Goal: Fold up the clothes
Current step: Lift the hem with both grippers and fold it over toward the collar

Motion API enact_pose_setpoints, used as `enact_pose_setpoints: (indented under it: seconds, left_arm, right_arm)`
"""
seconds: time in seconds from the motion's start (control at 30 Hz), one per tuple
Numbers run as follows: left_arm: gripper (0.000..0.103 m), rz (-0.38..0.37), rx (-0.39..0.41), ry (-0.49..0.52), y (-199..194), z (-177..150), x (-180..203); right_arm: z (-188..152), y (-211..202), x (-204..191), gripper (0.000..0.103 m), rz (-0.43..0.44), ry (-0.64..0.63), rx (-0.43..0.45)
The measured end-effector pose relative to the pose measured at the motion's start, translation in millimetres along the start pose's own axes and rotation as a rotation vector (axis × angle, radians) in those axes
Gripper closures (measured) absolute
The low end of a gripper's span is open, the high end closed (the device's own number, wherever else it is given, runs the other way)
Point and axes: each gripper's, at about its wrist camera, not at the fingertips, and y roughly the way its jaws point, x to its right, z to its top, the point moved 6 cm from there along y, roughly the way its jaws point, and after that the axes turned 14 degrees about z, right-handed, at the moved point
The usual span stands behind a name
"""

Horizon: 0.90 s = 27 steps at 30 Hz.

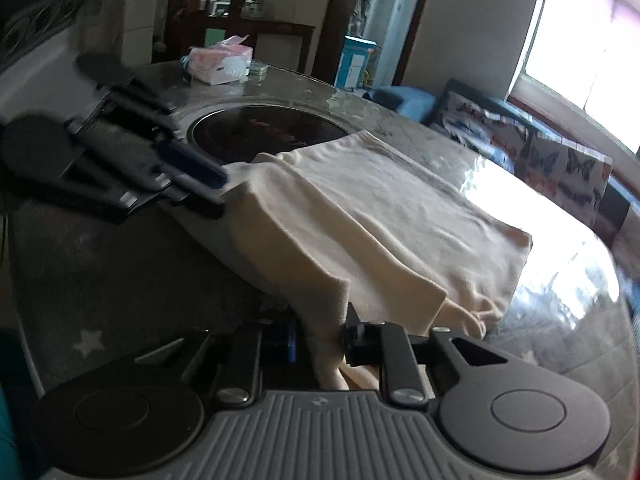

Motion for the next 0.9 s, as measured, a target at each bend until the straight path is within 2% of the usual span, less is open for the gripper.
enact_pose_setpoints:
  seconds: [0.07, 0.3, 0.33, 0.4, 0.5, 0.7, 0.9]
  left_arm:
    - [0.059, 0.009, -0.003, 0.022, -3, -6, 0]
    - [0.06, 0.083, 0.011, 0.151, -4, -25, 5]
    - [0.062, 0.091, 0.009, 0.158, -2, -27, 4]
    - [0.082, 0.105, 0.011, 0.16, 1, -29, 1]
    - [0.09, 0.114, 0.027, 0.142, -2, -27, -3]
    - [0.092, 0.114, 0.067, 0.115, -21, -21, -8]
    - [0.092, 0.096, 0.09, 0.109, -55, -22, -8]
  right_arm:
    - [3, -2, 4, 0.087, 0.01, 0.028, 0.01]
    - [11, -9, 15, 0.09, 0.017, 0.106, 0.061]
    - [12, -10, 15, 0.091, 0.016, 0.11, 0.067]
    - [12, -11, 14, 0.091, 0.009, 0.11, 0.076]
    - [13, -15, 11, 0.092, -0.002, 0.108, 0.089]
    - [17, -25, 6, 0.093, -0.015, 0.102, 0.115]
    - [17, -50, -16, 0.093, 0.018, 0.062, 0.129]
